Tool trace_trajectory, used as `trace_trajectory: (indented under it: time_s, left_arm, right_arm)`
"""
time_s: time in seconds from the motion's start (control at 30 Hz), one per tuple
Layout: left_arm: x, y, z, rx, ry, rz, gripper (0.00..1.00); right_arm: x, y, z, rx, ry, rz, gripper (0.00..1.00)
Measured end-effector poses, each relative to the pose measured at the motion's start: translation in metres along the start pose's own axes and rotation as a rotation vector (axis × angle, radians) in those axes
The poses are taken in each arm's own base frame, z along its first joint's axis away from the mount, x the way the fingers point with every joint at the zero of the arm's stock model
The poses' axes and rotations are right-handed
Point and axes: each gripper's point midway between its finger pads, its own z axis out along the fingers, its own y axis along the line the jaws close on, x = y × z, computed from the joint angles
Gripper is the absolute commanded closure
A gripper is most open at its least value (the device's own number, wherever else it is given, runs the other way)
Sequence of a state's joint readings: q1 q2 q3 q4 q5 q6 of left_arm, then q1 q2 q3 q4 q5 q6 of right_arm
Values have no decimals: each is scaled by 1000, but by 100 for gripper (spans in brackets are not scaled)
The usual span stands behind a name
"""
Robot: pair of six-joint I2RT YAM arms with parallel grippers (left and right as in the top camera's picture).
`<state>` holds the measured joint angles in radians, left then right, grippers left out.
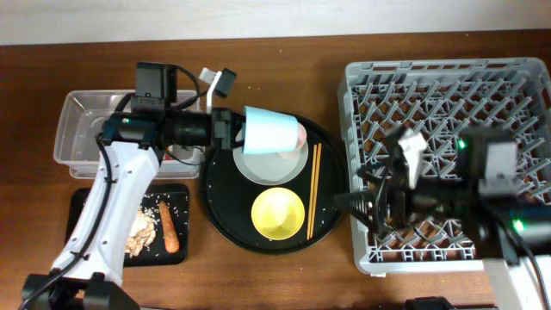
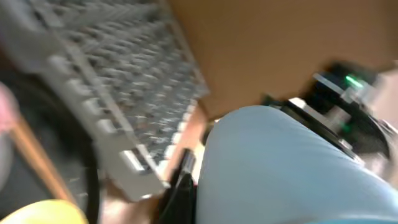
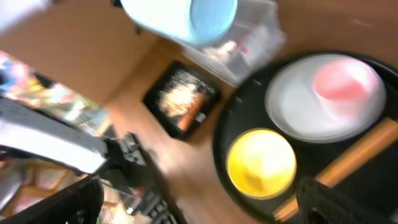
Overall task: Sort waste into correct bins and load items into the dishwasher rack
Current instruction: 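Hand the blue cup from the left gripper to the right gripper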
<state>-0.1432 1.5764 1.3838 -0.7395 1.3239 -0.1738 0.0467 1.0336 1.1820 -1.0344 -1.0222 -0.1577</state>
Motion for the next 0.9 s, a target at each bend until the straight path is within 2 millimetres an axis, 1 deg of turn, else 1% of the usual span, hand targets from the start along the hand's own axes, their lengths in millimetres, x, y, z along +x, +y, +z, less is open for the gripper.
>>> trace_trajectory:
  time_s: [0.07,0.13,0.2,0.33,0.47,0.53,0.57,0.6,0.67,0.73,0.83,0.9]
  left_arm:
    - [8,-16,11,75,41,22,100]
    - [16,-26,22,115,81,37,100]
    - [21,-31,30,131,106,45,100]
    - [32,-39,44,154,151,53,100]
    - [38,-46,54,174,178,81,100]
    - [38,-49,58,182,184,107,100]
    - [39,-49,59,182,185,110,100]
    - [39,-48,60,175,185,115,100]
    - [38,-45,60,156,180,117,100]
    - [38,-44,60,149,179,117,100]
    - [37,-43,61,142,178,118,100]
    - [37,-42,61,139,177,118,100]
  right_arm:
    - [-9,-1,8,-86,-9,2,2]
    - [-19,1,17,-226,-24,15,2]
    - [-29,9,17,-337,-54,-11,2]
    - [-36,22,12,-430,-83,-50,1]
    - [-35,23,11,-435,-80,-39,3]
    - [-30,17,16,-392,-59,-17,4]
    - [-29,14,19,-370,-48,-20,7]
    - [-28,13,23,-352,-38,-36,11]
    - [-30,14,29,-339,-37,-89,13]
    - [-29,11,34,-309,-28,-103,13]
    - [-29,10,39,-288,-17,-128,15]
    - [-32,12,42,-289,-23,-154,18]
